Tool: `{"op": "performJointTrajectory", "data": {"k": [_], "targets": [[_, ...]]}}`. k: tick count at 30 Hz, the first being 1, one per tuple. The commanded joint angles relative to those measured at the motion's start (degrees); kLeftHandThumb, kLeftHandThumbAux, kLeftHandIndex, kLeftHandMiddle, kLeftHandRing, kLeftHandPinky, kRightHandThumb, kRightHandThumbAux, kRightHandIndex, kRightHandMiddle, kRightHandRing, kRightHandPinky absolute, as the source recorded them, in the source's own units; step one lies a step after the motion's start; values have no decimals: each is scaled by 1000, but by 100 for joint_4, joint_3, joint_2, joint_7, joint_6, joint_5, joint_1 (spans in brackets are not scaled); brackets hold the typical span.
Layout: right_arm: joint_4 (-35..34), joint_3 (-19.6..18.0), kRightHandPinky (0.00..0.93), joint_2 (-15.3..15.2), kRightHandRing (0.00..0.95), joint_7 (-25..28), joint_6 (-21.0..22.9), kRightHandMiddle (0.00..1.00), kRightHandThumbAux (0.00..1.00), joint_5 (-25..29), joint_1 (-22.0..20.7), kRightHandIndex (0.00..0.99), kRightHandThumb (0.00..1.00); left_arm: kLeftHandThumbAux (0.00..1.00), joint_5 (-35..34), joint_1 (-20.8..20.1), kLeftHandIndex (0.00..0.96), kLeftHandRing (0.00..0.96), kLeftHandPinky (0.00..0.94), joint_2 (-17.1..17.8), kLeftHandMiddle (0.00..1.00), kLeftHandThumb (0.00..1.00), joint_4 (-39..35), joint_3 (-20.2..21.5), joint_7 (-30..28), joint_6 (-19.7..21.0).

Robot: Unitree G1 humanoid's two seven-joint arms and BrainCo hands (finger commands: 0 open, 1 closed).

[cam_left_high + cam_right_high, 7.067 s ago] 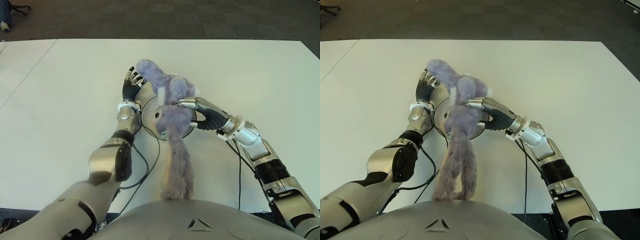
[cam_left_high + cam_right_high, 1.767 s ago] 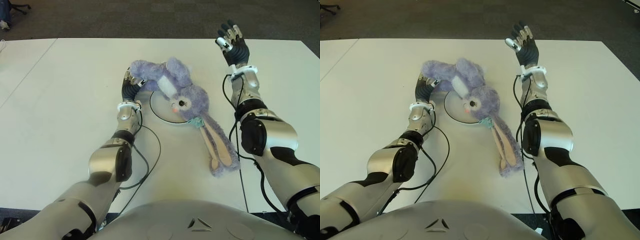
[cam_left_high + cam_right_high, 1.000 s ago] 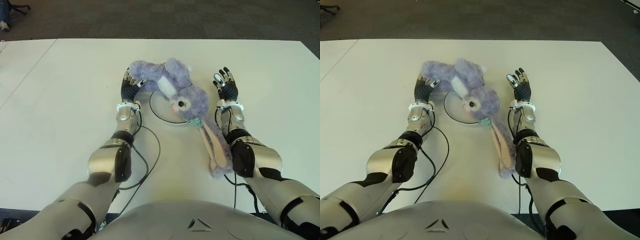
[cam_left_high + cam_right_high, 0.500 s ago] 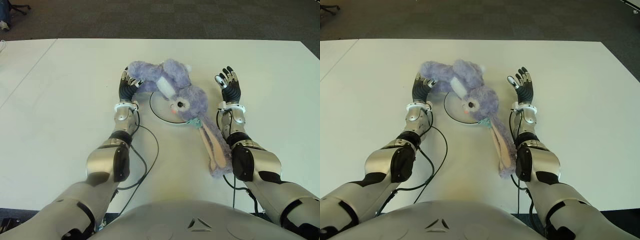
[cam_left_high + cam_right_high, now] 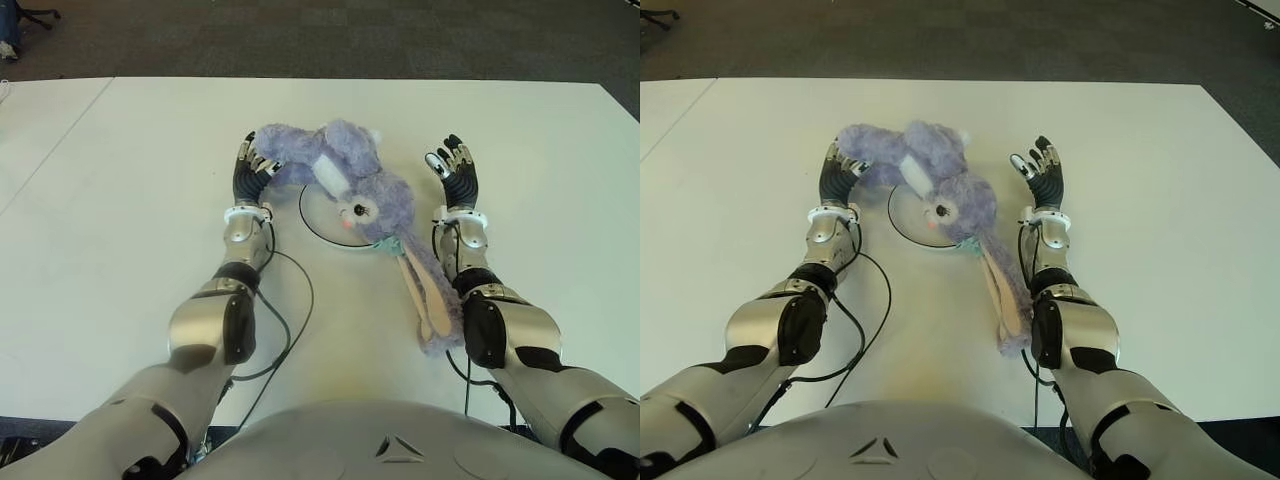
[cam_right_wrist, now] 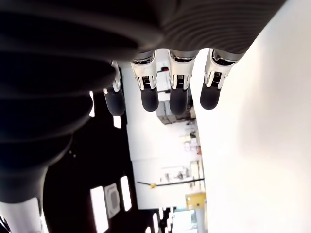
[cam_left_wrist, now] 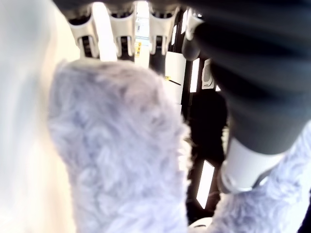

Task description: Put the doll into the plate.

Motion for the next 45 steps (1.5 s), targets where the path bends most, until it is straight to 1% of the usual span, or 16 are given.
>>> {"op": "performJointTrajectory", "data": {"k": [1,4,6,7,8,10,14,21,24,31,38,45], "targets": [[545,520,96,452,70,-880,460,76,696,-718,1126,106,0,778,114,751,95,240,285,95,195,68,490,-131,-40,1527],[542,606,96,440,66,-1056,478,69,712,-847,1127,99,0,780,131,755,97,238,288,105,190,79,491,-148,-26,1507],[539,663,99,439,63,-1207,564,66,724,-921,1100,88,0,781,145,759,97,237,287,119,189,90,491,-166,-23,1485],[546,697,100,433,63,-1344,683,65,726,-967,1070,86,0,782,157,768,97,237,287,126,188,92,490,-180,-17,1465],[552,719,95,429,55,-1441,766,56,754,-999,1050,65,0,785,164,774,98,236,282,130,190,115,489,-190,-13,1450],[581,732,99,398,52,-1593,977,51,776,-1030,1014,51,0,788,159,783,102,236,280,135,192,126,490,-197,-12,1435],[617,722,112,366,56,-1732,1211,51,795,-1036,981,46,0,787,113,787,105,233,271,150,192,134,491,-191,-28,1442],[615,694,116,412,64,-1853,1308,59,828,-1016,953,49,0,796,21,794,107,224,268,170,187,145,492,-151,-96,1439],[617,730,126,425,77,-1931,1351,72,837,-1050,942,60,0,800,-24,801,120,218,263,164,184,164,490,-116,-138,1411],[609,849,114,420,81,-2049,1374,81,837,-1137,949,71,0,811,-59,818,139,212,265,151,183,211,485,-84,-167,1352],[606,931,105,402,76,-2142,1431,82,834,-1252,938,77,0,814,-62,805,132,217,267,156,185,199,488,-85,-170,1382],[608,943,106,376,73,-2086,1540,78,823,-1267,911,78,0,828,-95,797,132,229,271,157,197,201,489,-65,-215,1407]]}}
